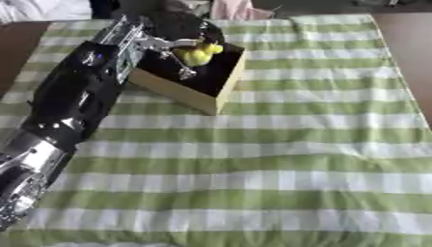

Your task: Pick up objects on the table and place them in the box.

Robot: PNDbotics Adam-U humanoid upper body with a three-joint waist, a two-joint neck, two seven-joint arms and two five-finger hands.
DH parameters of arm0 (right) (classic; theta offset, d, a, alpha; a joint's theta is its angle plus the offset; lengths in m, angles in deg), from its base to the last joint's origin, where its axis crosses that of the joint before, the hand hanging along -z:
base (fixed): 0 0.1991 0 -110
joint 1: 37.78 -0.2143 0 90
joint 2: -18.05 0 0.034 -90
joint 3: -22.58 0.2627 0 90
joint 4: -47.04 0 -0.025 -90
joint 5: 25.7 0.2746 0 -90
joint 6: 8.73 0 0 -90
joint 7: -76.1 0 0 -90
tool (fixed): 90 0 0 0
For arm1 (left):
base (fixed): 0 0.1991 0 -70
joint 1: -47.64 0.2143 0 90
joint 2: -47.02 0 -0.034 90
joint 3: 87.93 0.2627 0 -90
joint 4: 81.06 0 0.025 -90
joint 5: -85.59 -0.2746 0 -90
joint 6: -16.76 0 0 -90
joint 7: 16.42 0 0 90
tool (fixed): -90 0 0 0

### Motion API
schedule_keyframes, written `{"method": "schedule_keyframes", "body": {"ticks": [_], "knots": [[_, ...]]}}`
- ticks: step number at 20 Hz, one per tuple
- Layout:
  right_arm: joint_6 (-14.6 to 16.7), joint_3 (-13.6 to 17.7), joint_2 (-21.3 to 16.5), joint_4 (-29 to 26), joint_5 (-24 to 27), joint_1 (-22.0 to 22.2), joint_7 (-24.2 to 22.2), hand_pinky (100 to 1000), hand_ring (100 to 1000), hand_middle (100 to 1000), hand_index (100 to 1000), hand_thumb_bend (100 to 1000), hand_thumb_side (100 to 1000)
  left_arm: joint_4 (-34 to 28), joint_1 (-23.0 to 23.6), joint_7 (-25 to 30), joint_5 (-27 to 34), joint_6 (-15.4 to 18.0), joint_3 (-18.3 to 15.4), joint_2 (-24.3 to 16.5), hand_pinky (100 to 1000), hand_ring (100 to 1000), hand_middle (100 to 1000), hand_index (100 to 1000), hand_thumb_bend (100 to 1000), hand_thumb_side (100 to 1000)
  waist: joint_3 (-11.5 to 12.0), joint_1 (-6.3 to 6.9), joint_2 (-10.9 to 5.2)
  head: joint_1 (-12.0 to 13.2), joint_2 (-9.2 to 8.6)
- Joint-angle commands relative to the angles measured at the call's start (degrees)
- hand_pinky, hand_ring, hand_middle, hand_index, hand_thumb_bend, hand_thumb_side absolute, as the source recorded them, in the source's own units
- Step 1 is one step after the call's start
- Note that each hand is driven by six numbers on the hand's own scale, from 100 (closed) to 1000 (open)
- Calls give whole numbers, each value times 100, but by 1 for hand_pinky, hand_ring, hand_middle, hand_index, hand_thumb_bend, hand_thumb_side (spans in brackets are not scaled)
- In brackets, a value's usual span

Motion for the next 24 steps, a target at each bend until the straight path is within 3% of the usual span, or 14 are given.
{"method": "schedule_keyframes", "body": {"ticks": [1, 2, 6, 8, 16, 18, 23, 24], "knots": [[13, 12, -57, -64, 43, -60, -21, 641, 717, 742, 771, 100, 734, -101, -91, 1, 34, -85, -56, -38, 803, 923, 865, 943, 123, 243, -2, -23, -87, -8, -41], [14, 11, -56, -66, 45, -61, -23, 641, 717, 742, 771, 100, 733, -138, -86, -1, 24, -110, -52, -42, 835, 943, 877, 951, 146, 326, 1, -25, -87, -10, -40], [16, 15, -53, -68, 51, -61, -21, 642, 718, 741, 771, 100, 732, -291, -59, -23, -210, -176, -18, -58, 912, 997, 910, 977, 378, 713, 8, -36, -91, -21, -31], [15, 19, -48, -69, 53, -56, -17, 642, 718, 741, 771, 100, 732, -312, -43, -30, -375, -182, -19, -58, 929, 1000, 917, 981, 440, 822, 10, -40, -95, -24, -31], [7, 24, -32, -74, 62, -44, -12, 642, 718, 741, 771, 100, 732, -303, -6, -126, -497, -76, -68, -34, 924, 1000, 917, 980, 478, 826, 20, -48, -100, -29, -23], [4, 28, -24, -75, 68, -40, -9, 642, 718, 740, 771, 100, 732, -335, 12, -182, -446, -103, -98, -22, 893, 981, 895, 965, 359, 730, 21, -52, -97, -31, -11], [0, 32, -17, -86, 68, -41, -4, 643, 718, 740, 771, 100, 728, -556, 72, -305, -137, -190, -147, -35, 868, 957, 874, 949, 234, 664, 24, -62, -109, -35, 6], [-2, 34, -21, -87, 62, -44, -2, 644, 719, 740, 771, 100, 727, -655, 90, -340, -45, -200, -166, -48, 848, 939, 862, 940, 148, 599, 26, -67, -114, -42, 7]]}}
